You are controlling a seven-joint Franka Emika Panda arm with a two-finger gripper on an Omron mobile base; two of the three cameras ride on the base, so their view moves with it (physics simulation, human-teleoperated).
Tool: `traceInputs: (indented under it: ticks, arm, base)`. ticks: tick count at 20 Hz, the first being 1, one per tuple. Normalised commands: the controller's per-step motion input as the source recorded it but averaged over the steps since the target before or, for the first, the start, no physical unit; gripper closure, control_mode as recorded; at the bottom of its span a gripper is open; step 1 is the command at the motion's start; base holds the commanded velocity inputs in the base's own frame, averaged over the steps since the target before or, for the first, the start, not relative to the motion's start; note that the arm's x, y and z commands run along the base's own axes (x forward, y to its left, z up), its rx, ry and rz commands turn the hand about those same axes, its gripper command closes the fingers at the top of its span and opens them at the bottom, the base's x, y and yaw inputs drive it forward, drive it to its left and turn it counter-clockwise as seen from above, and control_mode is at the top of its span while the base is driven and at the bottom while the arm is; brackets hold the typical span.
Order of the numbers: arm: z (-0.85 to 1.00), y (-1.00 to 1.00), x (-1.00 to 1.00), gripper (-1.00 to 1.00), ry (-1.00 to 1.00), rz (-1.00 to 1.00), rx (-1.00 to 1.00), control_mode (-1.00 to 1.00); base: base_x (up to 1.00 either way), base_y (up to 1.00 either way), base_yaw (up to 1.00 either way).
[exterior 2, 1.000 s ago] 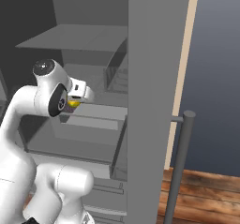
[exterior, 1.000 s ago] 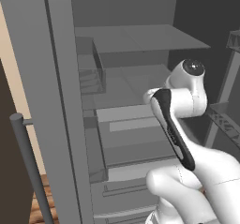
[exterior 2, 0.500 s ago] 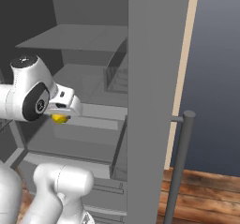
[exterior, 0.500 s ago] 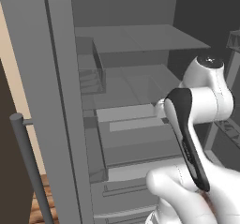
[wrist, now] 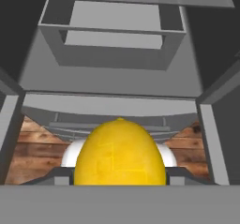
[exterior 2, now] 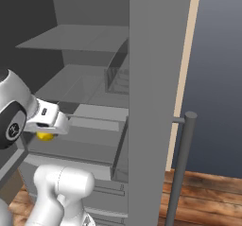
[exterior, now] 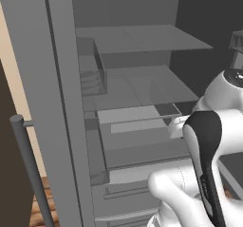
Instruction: Retrieve a lemon from the fridge and place it on the cutting board with the fish.
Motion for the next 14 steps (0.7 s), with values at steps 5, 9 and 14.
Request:
traceInputs:
  ticks: [5,9,14]
  arm:
    - [0.00,0.00,-0.35,1.00,-0.08,0.00,0.00,-1.00]
    - [0.01,0.00,0.00,1.00,0.02,-0.01,0.00,-1.00]
    - [0.00,0.00,0.03,1.00,0.06,-0.02,0.00,-1.00]
  base:
    - [0.00,0.00,0.00]
    - [0.00,0.00,0.00]
    - [0.00,0.00,0.00]
